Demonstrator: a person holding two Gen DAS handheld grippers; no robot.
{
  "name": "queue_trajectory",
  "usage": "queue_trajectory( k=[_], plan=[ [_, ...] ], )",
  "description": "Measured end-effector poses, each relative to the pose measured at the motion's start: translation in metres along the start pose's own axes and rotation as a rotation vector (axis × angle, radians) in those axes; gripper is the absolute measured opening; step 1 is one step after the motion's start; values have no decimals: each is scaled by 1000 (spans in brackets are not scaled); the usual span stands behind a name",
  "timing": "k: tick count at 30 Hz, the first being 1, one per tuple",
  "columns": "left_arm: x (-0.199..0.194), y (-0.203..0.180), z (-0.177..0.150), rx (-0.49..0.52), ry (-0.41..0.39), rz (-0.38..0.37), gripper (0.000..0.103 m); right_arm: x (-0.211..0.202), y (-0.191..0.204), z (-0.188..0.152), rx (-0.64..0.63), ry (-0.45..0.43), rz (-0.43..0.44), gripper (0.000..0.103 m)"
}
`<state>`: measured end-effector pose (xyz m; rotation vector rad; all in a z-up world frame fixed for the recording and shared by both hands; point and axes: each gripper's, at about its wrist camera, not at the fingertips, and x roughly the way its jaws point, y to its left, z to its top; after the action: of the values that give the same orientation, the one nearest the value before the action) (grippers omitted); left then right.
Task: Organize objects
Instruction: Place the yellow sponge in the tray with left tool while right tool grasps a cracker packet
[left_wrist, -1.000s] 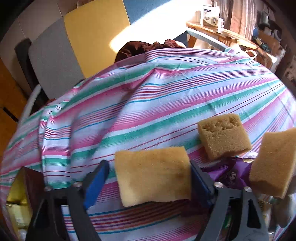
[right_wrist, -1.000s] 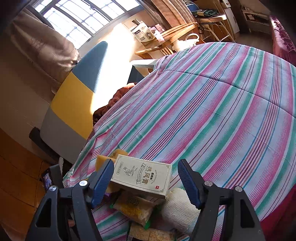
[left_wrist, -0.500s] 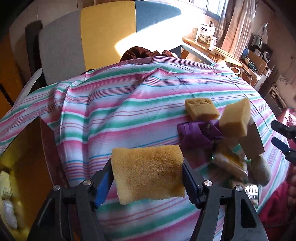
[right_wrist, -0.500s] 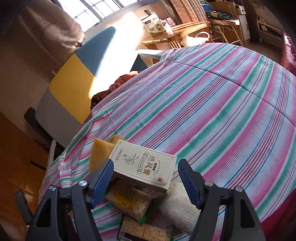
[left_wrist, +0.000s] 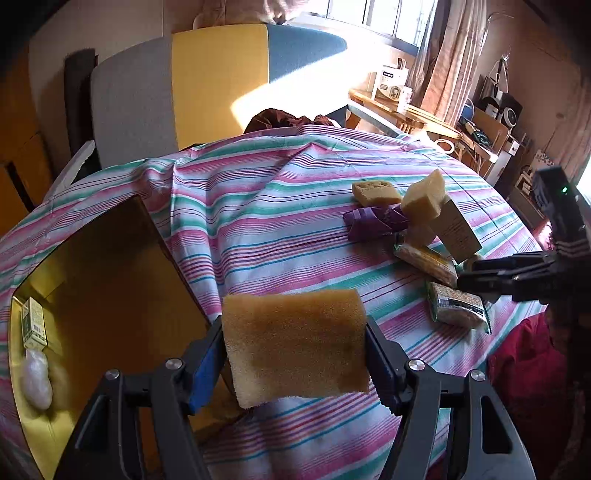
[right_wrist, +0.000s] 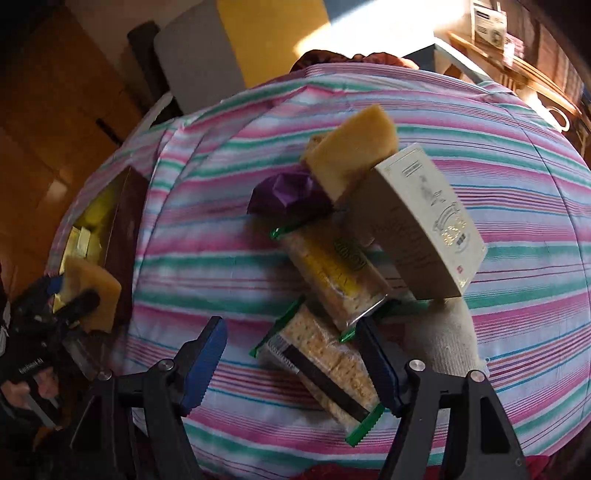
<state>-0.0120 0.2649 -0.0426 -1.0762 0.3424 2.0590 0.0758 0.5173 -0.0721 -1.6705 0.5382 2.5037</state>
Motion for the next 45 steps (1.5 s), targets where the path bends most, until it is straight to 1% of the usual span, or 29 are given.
queue_trajectory(
  k=[2, 3, 6, 9, 10, 11, 12, 13, 15, 17, 19, 21, 24, 27, 30, 33, 37, 39, 42, 45],
  plan=[
    [-8, 8, -7, -22, -4, -11, 70, 16, 4, -7, -69, 86, -67, 77],
    [-13, 12, -10, -33, -8, -14, 70, 22, 5, -8, -85, 113, -96, 77],
    [-28, 27, -23, -60, -16, -18, 70, 36, 2, -9, -100, 163, -132, 77],
    [-47, 47, -35, -97, -27, -8, 70, 46, 2, -11, -97, 191, -139, 76],
    [-53, 56, -39, -116, -34, -3, 70, 49, 2, -13, -95, 199, -155, 63],
    [-61, 67, -44, -140, -38, 2, 70, 53, 3, -16, -103, 208, -176, 54],
    [-68, 77, -48, -166, -43, 12, 70, 53, 6, -19, -113, 196, -188, 51],
    [-76, 90, -53, -193, -50, 34, 70, 51, 10, -22, -121, 185, -186, 43],
    [-91, 116, -63, -246, -66, 90, 70, 50, 21, -29, -140, 173, -176, 42],
    [-105, 146, -75, -324, -80, 151, 70, 51, 33, -36, -159, 157, -171, 42],
    [-117, 173, -88, -396, -88, 211, 70, 52, 40, -38, -157, 144, -153, 43],
    [-125, 194, -101, -449, -94, 254, 70, 54, 42, -40, -147, 128, -143, 43],
    [-129, 212, -114, -492, -91, 280, 70, 53, 38, -41, -127, 117, -128, 44],
    [-122, 220, -119, -530, -70, 265, 70, 53, 34, -43, -115, 114, -120, 44],
    [-112, 217, -117, -515, -52, 246, 70, 52, 33, -45, -118, 109, -124, 44],
    [-97, 210, -111, -478, -9, 235, 70, 52, 30, -46, -116, 106, -123, 44],
    [-84, 205, -108, -420, 57, 266, 73, 50, 27, -48, -117, 103, -123, 44],
    [-82, 207, -107, -405, 65, 290, 74, 49, 25, -48, -118, 101, -125, 44],
    [-80, 207, -109, -393, 71, 315, 81, 48, 22, -50, -120, 100, -126, 44],
    [-79, 207, -112, -384, 82, 328, 81, 49, 24, -49, -119, 100, -126, 44]
  ],
)
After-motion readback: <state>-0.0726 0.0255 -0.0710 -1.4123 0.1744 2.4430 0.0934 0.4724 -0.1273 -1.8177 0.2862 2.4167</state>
